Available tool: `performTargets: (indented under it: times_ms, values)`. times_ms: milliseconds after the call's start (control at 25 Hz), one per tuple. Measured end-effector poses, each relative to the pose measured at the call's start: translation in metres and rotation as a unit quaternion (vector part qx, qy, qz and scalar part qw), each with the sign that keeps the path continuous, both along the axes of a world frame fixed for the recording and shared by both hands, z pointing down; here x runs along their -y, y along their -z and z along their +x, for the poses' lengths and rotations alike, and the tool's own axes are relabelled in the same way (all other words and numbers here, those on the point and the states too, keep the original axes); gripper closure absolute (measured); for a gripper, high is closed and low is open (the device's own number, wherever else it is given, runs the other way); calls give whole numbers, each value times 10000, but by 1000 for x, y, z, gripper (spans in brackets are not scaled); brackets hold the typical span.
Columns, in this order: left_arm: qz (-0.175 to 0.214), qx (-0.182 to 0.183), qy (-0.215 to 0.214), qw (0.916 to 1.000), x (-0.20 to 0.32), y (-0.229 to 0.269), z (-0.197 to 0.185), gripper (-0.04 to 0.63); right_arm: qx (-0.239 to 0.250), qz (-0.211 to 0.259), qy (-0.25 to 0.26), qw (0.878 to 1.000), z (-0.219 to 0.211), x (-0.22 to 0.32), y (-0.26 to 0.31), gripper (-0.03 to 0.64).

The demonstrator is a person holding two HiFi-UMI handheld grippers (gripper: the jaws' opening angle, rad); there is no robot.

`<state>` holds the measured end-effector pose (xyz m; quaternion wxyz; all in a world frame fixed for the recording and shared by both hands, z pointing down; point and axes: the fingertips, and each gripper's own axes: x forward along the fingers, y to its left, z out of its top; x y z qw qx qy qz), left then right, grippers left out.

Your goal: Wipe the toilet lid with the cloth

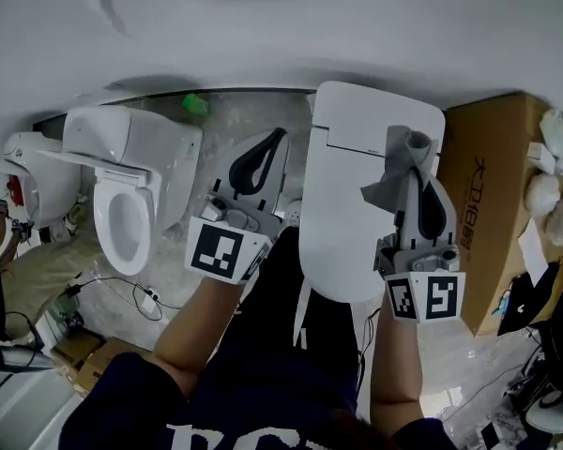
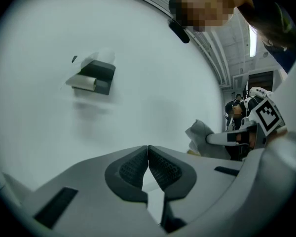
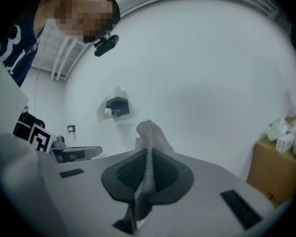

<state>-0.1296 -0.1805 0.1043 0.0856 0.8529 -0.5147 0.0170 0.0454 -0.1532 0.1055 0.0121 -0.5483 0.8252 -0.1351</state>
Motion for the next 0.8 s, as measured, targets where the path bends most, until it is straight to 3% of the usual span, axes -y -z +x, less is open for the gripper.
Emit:
performTargets:
  times_ms: [160,320,480,800]
  values:
    - [-210,276,-178,9992,7,-67,-9,574,-43,-634,173,9978,-32,30,-99,589]
    - [-362,252,-111,9990,12,-123,-16,574,-234,-1257,387,9910,-62,48,-197,589]
    - [-559,222,-68,9982,10,-169,-23,574,-512,-1869,576,9793,-89,49,-282,588]
    - [-736,214,-39,9970,6,-224,-38,574,-1295,-2567,1020,9523,-122,46,-395,586]
